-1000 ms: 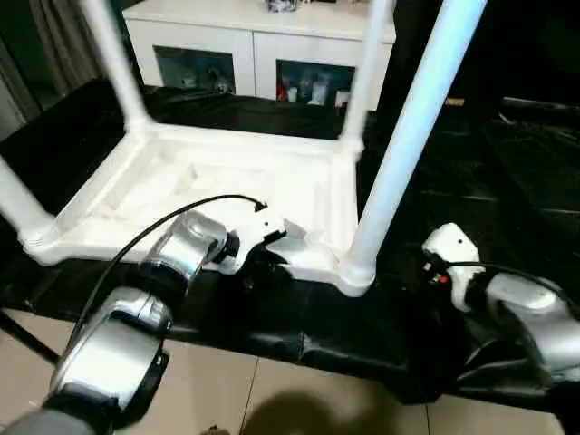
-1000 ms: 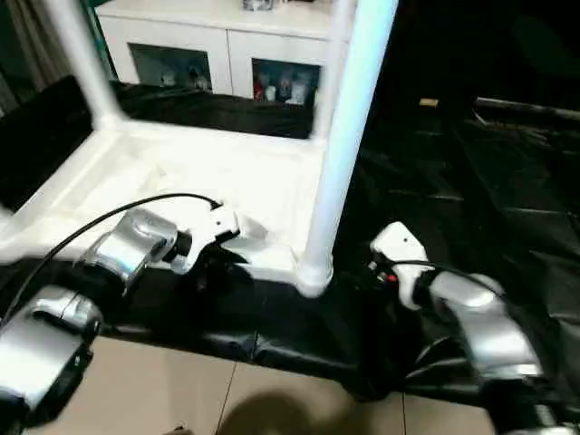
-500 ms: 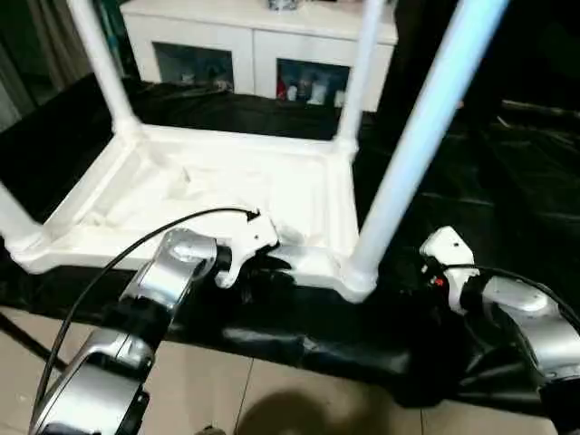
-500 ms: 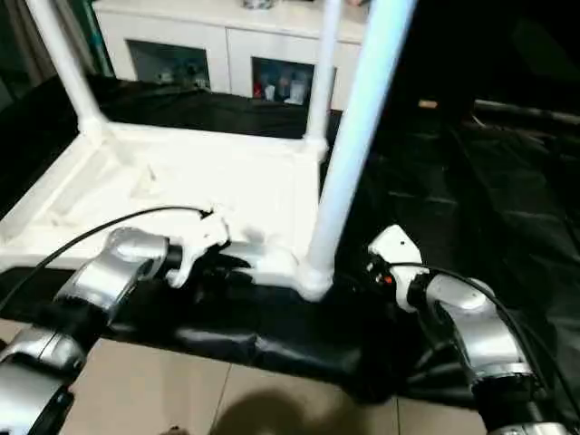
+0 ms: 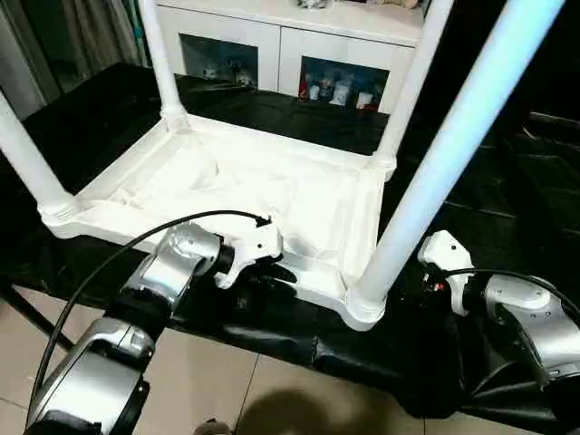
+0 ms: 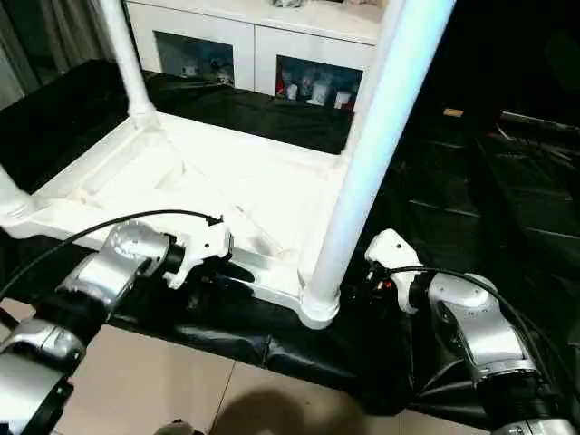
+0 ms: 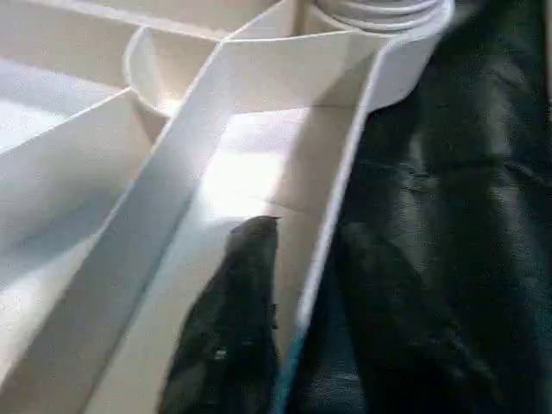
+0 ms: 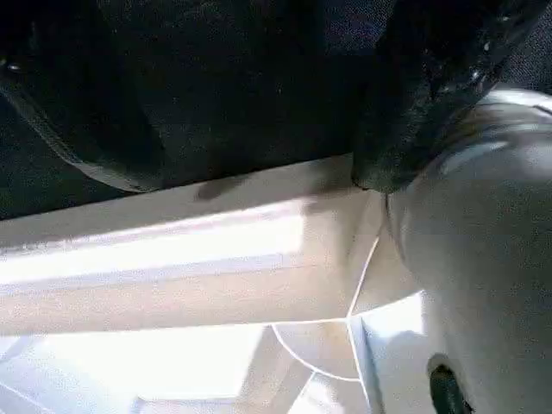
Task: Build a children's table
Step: Rotate table base
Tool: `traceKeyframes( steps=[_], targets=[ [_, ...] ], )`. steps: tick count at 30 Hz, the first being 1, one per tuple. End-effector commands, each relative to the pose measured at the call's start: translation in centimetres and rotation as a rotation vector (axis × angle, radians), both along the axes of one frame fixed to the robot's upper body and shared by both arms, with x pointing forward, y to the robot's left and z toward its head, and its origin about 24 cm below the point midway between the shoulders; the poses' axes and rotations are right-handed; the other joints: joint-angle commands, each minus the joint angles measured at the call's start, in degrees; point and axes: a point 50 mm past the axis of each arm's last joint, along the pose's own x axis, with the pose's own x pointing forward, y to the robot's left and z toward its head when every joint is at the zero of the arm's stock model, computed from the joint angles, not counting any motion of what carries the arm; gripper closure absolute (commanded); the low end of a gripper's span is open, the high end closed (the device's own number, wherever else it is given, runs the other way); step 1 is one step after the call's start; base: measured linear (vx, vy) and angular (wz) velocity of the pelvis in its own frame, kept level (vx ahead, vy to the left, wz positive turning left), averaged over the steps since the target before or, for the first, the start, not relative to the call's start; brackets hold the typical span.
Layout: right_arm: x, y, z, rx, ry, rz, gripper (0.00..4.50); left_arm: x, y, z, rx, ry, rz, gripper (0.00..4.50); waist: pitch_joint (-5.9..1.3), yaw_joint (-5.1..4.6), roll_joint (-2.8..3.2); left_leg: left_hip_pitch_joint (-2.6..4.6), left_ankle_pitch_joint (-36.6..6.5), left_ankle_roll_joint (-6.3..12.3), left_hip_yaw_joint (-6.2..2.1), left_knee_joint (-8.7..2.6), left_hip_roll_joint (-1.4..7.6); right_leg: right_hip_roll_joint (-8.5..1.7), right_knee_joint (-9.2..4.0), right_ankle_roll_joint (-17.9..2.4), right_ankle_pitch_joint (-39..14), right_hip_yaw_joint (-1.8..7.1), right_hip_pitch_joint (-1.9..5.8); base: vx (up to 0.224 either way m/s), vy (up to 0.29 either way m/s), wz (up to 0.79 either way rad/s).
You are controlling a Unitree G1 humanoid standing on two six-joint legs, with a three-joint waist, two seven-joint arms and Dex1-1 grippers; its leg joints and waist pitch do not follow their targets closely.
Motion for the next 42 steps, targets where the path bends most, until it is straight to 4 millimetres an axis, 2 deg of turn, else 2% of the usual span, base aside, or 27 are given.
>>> traceKeyframes(
  steps=[1,5,6,7,8,12,13,18,23,28,31,34,38,42],
  targets=[
    [0.1,0.6,0.2,0.000,-0.010,0.048,0.66,-0.1,-1.8,0.9,-0.010,-0.041,-0.114,2.98,-3.84,-0.29,-0.51,0.36,-9.8,4.27,0.60,-3.74,0.18,-2.33,-3.55,-13.1,-5.0,1.99,3.29,0.000,0.000,0.00],
    [-0.2,0.3,0.1,-0.008,-0.003,0.059,0.66,0.3,-1.7,1.3,0.007,-0.058,-0.156,2.98,-4.01,-0.43,-0.47,0.21,-8.8,4.92,0.59,-3.50,0.05,-2.23,-3.17,-13.7,-1.9,1.95,3.55,0.000,0.000,0.00],
    [-0.3,0.3,0.1,-0.010,-0.001,0.062,0.66,0.3,-1.6,1.4,0.012,-0.060,-0.163,2.98,-3.98,-0.67,-0.63,-0.11,-8.3,5.03,0.52,-3.53,-0.10,-2.18,-3.13,-13.5,-1.6,1.85,3.82,0.000,0.000,0.00],
    [-0.3,0.2,0.1,-0.016,-0.001,0.064,0.66,0.5,-1.5,1.5,0.026,-0.066,-0.171,2.98,-3.96,-0.70,-0.66,0.00,-8.4,5.11,0.58,-3.49,-0.13,-2.13,-3.30,-13.4,-2.1,1.85,3.71,0.000,0.000,0.00],
    [-0.4,0.2,0.1,-0.019,0.000,0.066,0.66,0.6,-1.4,1.6,0.038,-0.073,-0.174,2.98,-4.00,-0.81,-0.39,0.20,-8.8,5.12,0.60,-3.44,-0.07,-2.14,-3.32,-13.5,-2.5,1.91,3.60,0.000,0.000,0.00],
    [-0.5,0.1,0.0,-0.023,0.000,0.068,0.66,1.0,-0.8,1.6,0.094,-0.087,-0.180,2.98,-3.89,-0.95,-0.33,0.42,-10.0,4.93,0.58,-3.50,0.07,-2.05,-3.39,-14.1,-3.1,1.92,3.47,0.000,0.000,0.00],
    [-0.5,0.1,0.0,-0.024,0.000,0.070,0.66,1.1,-0.5,1.7,0.108,-0.085,-0.182,2.98,-3.92,-0.89,-0.07,0.54,-10.3,4.80,0.57,-3.49,0.08,-2.07,-3.36,-14.4,-3.2,1.92,3.41,0.000,0.000,0.00],
    [-0.6,0.1,0.0,-0.025,0.000,0.075,0.66,1.2,0.4,1.7,0.143,-0.076,-0.191,2.98,-3.96,-0.72,-0.17,0.54,-10.5,4.56,0.57,-3.51,0.12,-2.09,-3.23,-14.8,-2.5,1.91,3.49,0.000,0.000,0.00],
    [-0.5,0.1,0.1,-0.022,-0.003,0.073,0.66,1.4,0.7,1.5,0.146,-0.073,-0.168,3.46,-3.92,-0.50,-0.03,0.64,-11.2,4.22,0.59,-3.52,0.21,-2.17,-3.25,-15.1,-2.9,1.95,3.40,0.000,0.000,0.00],
    [-0.6,0.1,0.1,-0.019,-0.003,0.078,0.66,1.7,0.7,1.3,0.139,-0.085,-0.130,3.94,-3.95,-0.43,-0.19,0.57,-11.0,4.29,0.57,-3.45,0.09,-2.17,-3.26,-14.9,-2.7,1.93,3.54,0.000,0.000,0.00],
    [-0.8,0.0,0.0,-0.021,0.001,0.078,0.66,1.7,0.7,1.2,0.131,-0.071,-0.118,4.25,-3.94,-0.36,-0.02,0.57,-11.1,4.22,0.54,-3.47,0.13,-2.16,-3.26,-15.2,-2.4,1.94,3.53,0.000,0.000,0.00],
    [-0.9,-0.1,-0.1,-0.024,0.001,0.070,0.66,1.7,0.9,0.9,0.151,-0.052,-0.103,4.42,-3.96,-0.40,0.04,0.50,-11.2,4.11,0.49,-3.53,0.14,-2.16,-3.27,-15.1,-2.4,1.93,3.63,0.000,0.000,0.00],
    [-0.8,-0.4,-0.2,-0.023,-0.002,0.022,0.66,1.5,1.3,0.0,0.175,-0.015,-0.062,4.42,-3.87,-0.46,0.07,0.58,-11.7,4.10,0.51,-3.55,0.06,-2.13,-3.40,-15.1,-3.0,1.92,3.54,0.000,0.000,0.00],
    [-0.2,-1.2,-0.2,0.011,-0.012,-0.096,0.66,1.3,1.2,-1.3,0.136,0.087,0.095,4.42,-3.54,-0.69,-0.10,0.76,-14.0,3.21,0.50,-3.87,0.10,-2.29,-3.90,-14.4,-8.3,1.96,3.36,0.000,0.000,0.00]
  ],
)
